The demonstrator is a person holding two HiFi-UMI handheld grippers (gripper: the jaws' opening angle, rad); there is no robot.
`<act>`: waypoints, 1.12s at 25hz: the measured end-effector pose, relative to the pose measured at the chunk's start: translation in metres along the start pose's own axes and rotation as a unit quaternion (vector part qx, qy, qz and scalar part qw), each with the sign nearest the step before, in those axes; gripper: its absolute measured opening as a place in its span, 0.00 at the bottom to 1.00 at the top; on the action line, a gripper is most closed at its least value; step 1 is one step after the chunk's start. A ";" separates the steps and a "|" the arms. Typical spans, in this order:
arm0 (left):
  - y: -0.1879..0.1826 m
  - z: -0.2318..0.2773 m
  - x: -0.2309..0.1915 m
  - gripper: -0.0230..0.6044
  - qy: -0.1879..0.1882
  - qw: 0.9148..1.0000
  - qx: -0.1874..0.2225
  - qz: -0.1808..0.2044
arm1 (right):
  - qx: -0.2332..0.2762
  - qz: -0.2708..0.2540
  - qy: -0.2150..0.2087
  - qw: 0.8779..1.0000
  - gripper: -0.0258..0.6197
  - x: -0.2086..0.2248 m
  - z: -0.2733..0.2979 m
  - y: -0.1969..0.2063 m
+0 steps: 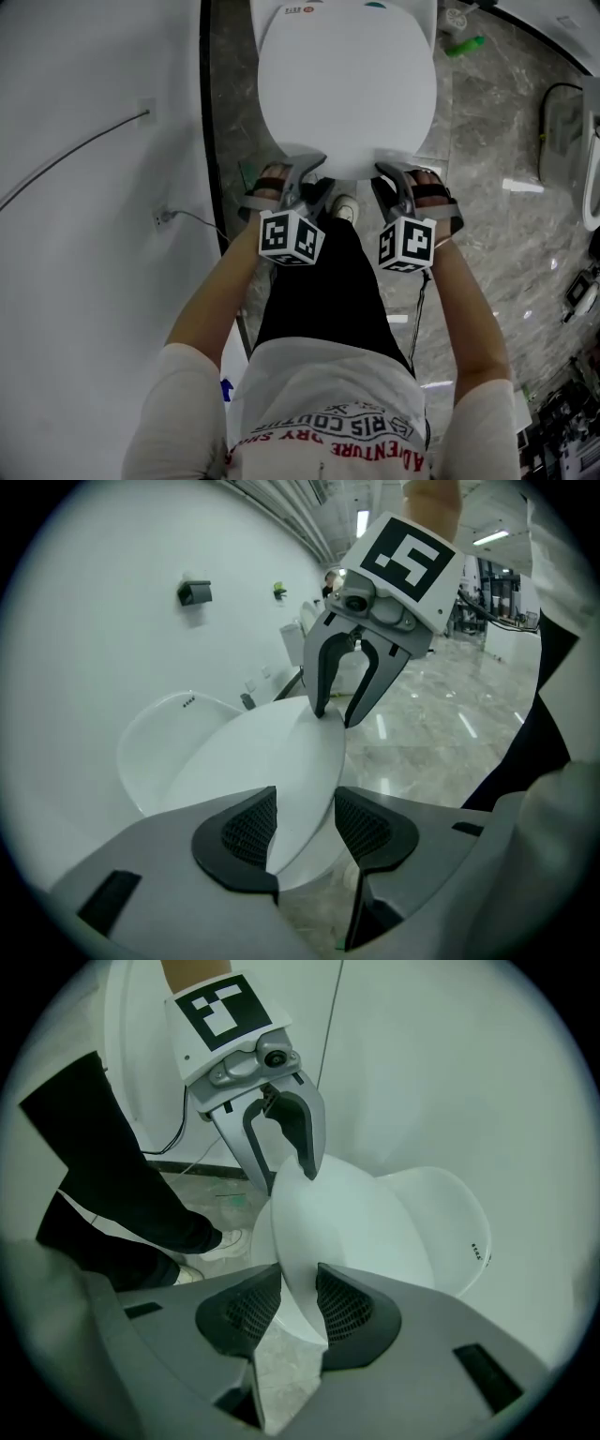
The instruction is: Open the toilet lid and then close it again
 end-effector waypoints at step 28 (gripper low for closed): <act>0.039 0.097 0.039 0.35 0.069 0.995 -0.046 -0.055 | -0.019 0.068 -0.081 0.994 0.19 -0.047 0.107 0.011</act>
Point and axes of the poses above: the fingertips, and each gripper's own axes: z forward along the fingers, x to its right, y out of its underside, the point moved 8 cm from there along -z, backward along the fingers, and after that the axes turned 15 degrees about -x, right-handed, at the moved point
